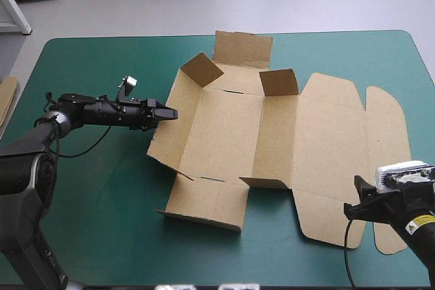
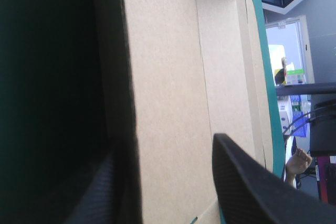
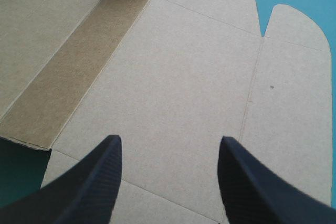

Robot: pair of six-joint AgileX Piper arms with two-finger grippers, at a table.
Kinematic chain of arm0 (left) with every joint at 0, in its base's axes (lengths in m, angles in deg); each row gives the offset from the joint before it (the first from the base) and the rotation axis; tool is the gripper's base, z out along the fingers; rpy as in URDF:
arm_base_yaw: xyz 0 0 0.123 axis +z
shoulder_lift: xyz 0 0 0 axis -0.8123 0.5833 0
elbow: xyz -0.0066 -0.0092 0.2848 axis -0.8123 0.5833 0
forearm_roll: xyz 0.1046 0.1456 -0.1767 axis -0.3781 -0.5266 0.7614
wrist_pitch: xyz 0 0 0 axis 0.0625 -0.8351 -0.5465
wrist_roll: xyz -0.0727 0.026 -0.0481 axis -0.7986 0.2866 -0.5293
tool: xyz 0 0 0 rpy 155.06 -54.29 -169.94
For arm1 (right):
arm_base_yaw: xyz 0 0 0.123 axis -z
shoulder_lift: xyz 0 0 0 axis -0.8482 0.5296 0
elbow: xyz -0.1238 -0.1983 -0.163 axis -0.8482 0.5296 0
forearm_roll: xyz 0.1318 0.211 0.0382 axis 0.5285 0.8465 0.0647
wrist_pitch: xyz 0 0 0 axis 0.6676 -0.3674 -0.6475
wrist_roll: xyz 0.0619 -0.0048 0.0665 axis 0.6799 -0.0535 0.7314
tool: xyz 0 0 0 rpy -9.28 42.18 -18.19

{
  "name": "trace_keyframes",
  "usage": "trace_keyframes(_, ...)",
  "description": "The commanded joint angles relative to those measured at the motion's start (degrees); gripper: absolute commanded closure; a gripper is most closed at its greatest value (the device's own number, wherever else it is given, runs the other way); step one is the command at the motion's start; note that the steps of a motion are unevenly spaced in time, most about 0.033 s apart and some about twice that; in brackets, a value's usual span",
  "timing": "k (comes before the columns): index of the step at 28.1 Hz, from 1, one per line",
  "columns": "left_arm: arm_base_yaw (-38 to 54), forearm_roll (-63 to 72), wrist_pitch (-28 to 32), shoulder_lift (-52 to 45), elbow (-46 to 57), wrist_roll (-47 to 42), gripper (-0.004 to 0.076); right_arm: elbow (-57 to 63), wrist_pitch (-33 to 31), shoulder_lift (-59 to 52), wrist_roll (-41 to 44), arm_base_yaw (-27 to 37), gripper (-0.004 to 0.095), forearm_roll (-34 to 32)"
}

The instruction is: Fold the box

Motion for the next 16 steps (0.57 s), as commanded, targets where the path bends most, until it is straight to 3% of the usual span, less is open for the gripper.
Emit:
trace_keyframes(1, -1.9, 0.6, -2.9, -3.0, -1.2, -1.4, 0.0357, -2.1, 3.5, 0.7, -0.3, -0.1, 0.0399, -0.1)
trace_keyframes(7, -3.0, -2.9, -1.2, -3.1, -1.2, -4.0, 0.0367, -2.1, 3.5, 0.7, -0.3, -0.1, 0.0399, -0.1)
trace_keyframes(16, -3.0, -7.5, 3.8, -3.3, -1.2, -6.1, 0.0605, -2.1, 3.5, 0.7, -0.3, -0.1, 0.0399, -0.1)
